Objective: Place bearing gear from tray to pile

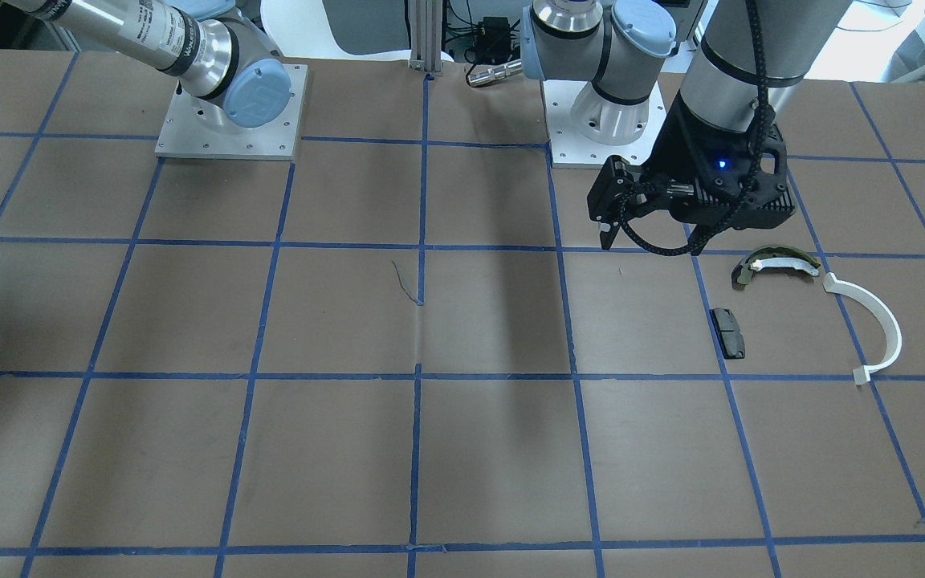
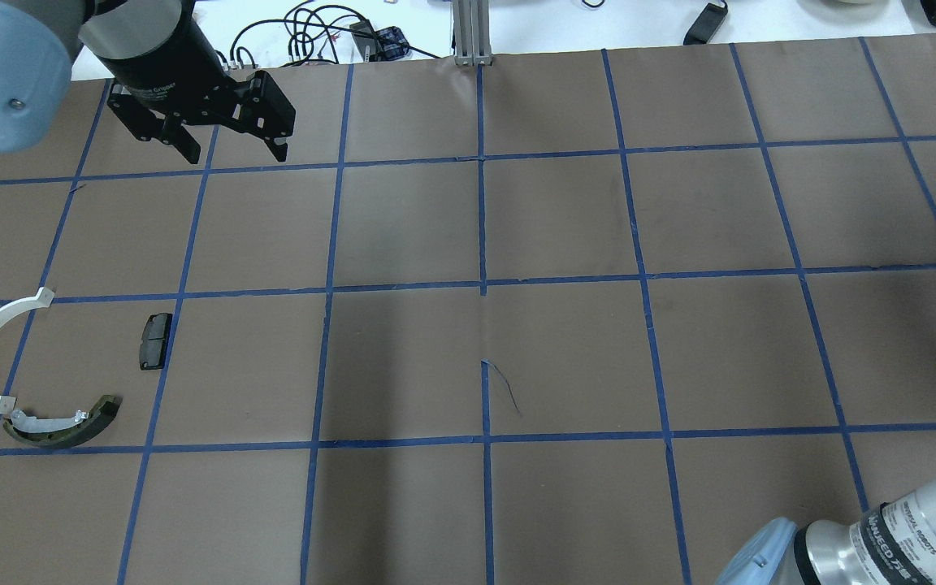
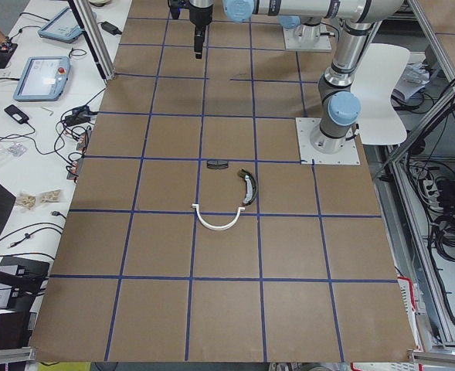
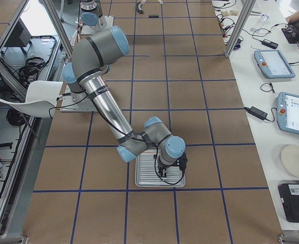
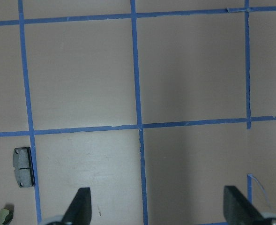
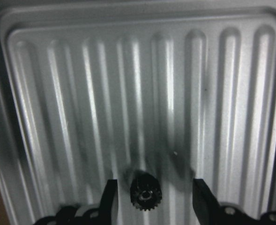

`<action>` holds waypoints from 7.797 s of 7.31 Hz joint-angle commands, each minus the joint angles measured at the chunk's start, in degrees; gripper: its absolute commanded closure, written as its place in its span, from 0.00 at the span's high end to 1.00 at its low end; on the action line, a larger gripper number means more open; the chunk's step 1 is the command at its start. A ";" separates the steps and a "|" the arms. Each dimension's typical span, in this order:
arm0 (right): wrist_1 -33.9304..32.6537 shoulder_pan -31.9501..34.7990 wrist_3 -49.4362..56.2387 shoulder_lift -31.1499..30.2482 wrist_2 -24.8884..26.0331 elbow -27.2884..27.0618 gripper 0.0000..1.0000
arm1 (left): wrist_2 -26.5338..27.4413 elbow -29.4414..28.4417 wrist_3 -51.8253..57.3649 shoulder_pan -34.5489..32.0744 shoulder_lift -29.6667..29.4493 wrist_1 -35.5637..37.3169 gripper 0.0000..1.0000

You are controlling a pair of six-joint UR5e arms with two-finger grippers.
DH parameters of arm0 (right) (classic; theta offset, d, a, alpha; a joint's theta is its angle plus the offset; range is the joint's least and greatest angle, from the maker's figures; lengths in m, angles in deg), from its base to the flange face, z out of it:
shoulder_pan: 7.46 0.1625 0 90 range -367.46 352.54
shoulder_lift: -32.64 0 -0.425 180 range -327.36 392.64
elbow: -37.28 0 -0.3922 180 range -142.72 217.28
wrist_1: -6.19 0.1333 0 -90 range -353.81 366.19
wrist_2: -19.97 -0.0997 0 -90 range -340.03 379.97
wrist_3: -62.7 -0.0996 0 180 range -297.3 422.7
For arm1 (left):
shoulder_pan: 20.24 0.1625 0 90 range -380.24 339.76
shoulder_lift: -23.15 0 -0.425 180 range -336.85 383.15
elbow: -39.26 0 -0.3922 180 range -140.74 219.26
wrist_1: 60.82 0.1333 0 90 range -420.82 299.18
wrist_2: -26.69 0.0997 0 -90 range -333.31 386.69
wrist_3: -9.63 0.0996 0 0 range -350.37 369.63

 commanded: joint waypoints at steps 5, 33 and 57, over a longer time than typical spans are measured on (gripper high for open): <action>7.83 0.77 -0.36 -7.53 1.06 0.45 0.00 | 0.26 -0.04 0.03 0.30 0.53 -0.13 1.00; 3.09 49.69 -56.85 -22.32 -10.80 -17.13 1.00 | 0.00 15.64 -16.78 -10.03 -2.79 14.21 1.00; 4.88 2.18 6.23 -5.11 -0.45 -6.41 0.63 | 8.09 23.86 -10.00 1.97 -10.28 30.38 0.00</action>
